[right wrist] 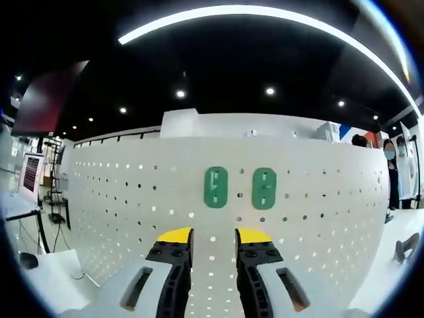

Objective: Insert the hook assembly into the mounting plate slot until the hook locks in place.

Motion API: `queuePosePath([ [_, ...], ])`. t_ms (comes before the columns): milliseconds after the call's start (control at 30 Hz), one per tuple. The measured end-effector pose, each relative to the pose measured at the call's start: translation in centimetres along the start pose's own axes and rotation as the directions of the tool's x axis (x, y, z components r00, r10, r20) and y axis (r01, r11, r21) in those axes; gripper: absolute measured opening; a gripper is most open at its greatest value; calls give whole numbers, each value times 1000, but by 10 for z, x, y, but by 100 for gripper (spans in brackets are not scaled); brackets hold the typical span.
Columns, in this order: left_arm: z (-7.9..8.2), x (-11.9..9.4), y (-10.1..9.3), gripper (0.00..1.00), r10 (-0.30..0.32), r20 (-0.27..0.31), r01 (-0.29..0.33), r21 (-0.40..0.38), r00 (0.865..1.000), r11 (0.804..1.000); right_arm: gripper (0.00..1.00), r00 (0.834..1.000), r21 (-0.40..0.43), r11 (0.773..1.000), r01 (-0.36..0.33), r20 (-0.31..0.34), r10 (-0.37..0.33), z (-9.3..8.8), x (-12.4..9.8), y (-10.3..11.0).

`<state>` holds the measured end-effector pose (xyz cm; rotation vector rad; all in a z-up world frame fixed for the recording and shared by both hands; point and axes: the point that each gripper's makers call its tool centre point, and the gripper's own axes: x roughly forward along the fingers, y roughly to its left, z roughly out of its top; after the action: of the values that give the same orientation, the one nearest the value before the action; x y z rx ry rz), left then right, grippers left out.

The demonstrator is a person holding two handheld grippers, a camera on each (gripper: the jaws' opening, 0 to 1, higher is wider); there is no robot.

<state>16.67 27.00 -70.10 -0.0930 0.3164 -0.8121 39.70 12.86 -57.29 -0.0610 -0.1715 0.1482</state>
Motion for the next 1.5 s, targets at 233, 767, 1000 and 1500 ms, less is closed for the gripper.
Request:
queuePosePath([
  [233, 1, 0, -1, 72, -1, 3, 1, 4, 1000, 1000, 33, 1000, 5, 1000, -9, -11, 9, -4, -6, 2],
  [767, 3, -3, 0, 72, 7, 5, -7, 14, 1000, 1000, 40, 998, 29, 998, -59, -29, 60, -10, -20, 11],
  [1000, 7, -6, 0, 72, 12, 13, -12, 22, 1000, 1000, 40, 997, 24, 997, -74, -35, 75, -10, -30, 13],
  [1500, 8, -11, -3, 72, 20, 15, -20, 36, 1000, 999, 40, 992, 18, 994, -109, -68, 110, -19, -62, 23],
])
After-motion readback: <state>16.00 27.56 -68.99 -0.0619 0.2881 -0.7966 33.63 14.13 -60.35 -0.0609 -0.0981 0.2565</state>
